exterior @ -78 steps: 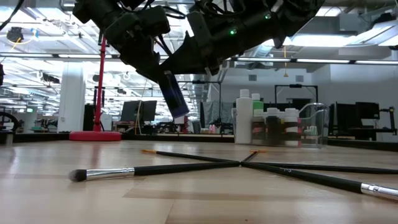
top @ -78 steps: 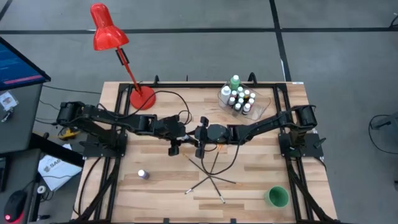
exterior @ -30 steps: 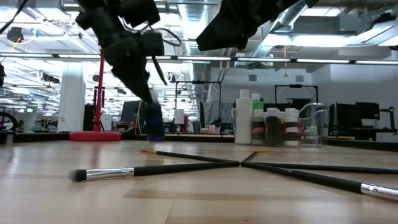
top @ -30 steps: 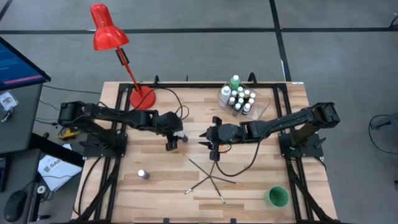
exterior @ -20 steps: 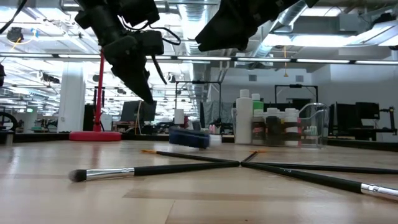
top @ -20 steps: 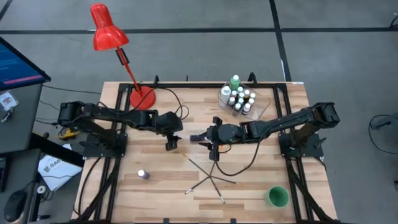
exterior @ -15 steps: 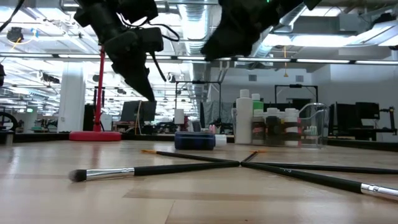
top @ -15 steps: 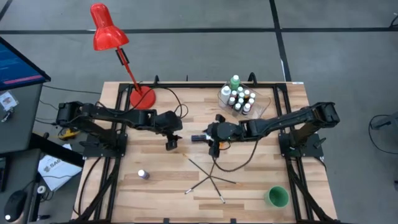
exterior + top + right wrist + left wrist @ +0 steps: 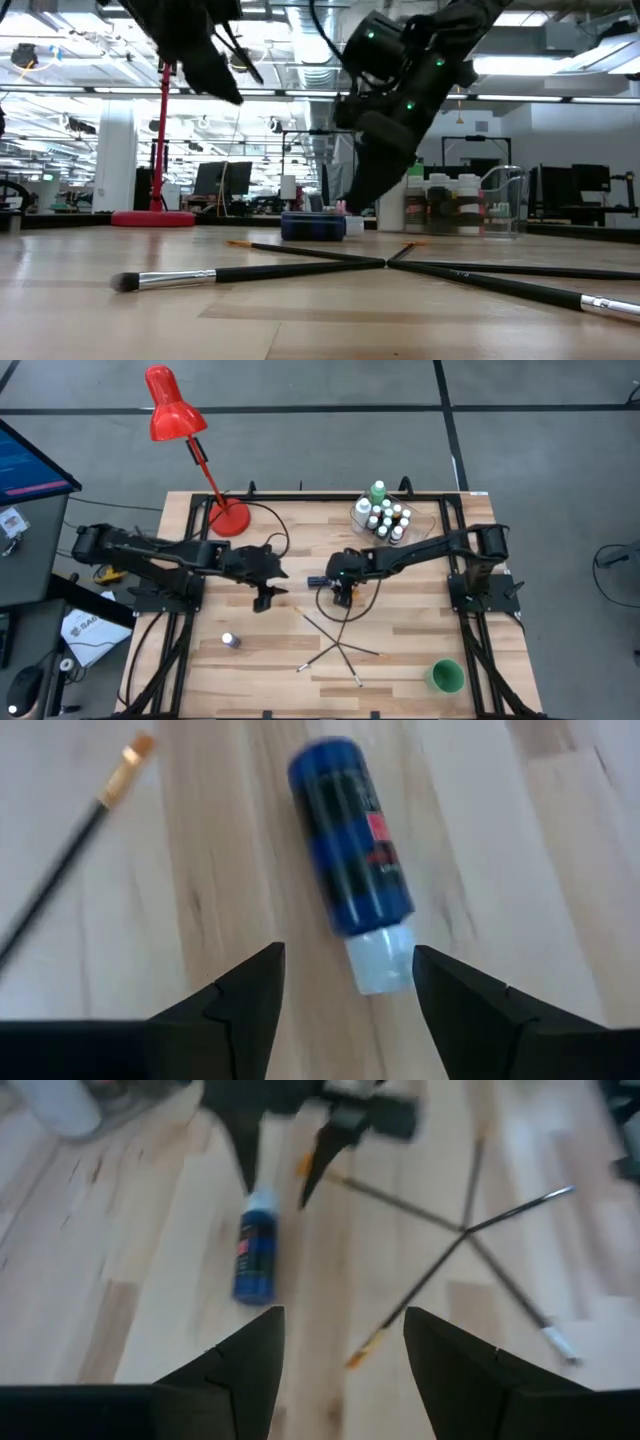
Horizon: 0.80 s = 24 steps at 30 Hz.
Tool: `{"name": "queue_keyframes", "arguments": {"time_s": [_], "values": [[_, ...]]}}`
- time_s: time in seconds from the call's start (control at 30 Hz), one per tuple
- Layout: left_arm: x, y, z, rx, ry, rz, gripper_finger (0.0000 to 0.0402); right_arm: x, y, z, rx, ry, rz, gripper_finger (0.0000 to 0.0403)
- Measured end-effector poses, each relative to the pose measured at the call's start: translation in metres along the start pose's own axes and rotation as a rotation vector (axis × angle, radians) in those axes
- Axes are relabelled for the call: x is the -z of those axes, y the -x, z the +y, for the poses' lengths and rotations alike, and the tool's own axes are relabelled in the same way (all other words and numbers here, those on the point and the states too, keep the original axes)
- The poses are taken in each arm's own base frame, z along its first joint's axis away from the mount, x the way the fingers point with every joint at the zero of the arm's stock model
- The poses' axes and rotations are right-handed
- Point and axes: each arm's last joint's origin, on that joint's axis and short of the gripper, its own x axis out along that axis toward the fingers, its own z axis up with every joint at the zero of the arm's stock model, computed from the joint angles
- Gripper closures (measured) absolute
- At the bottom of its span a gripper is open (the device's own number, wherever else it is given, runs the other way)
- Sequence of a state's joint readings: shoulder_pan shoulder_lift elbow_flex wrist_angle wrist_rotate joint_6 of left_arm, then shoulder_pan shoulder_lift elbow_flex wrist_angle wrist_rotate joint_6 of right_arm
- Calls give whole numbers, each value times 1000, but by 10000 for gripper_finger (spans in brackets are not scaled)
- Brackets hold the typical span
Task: Pick & Place Paint Supplies
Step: Put the small dark blue paint bottle into the transparent bin
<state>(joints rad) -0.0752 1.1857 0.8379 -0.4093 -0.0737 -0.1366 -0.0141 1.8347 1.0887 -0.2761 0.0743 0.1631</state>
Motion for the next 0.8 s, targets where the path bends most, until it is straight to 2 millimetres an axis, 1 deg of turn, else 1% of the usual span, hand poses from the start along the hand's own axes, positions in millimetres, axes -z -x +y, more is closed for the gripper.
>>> {"name": "queue_keyframes", "arguments": {"time_s": [0.07,0.13,0.2,0.33,0.43,0.53,0.8], "values": [[-2,9,-3,17,-5,-34,203,-5,-5,0,4,38,10,186],[-2,16,-7,32,-14,-57,203,-5,-6,-1,10,75,46,186],[-2,23,-8,34,-17,-78,203,-11,-8,-3,12,97,41,186],[-4,32,-9,46,-20,-112,203,-13,-8,-7,18,150,61,185],[-4,36,-10,50,-21,-123,204,-10,-12,-9,22,157,93,187],[-4,36,-10,51,-21,-129,204,-11,-13,-11,22,149,90,189],[-4,36,-10,48,-21,-128,204,-6,-36,-12,17,141,109,196]]}}
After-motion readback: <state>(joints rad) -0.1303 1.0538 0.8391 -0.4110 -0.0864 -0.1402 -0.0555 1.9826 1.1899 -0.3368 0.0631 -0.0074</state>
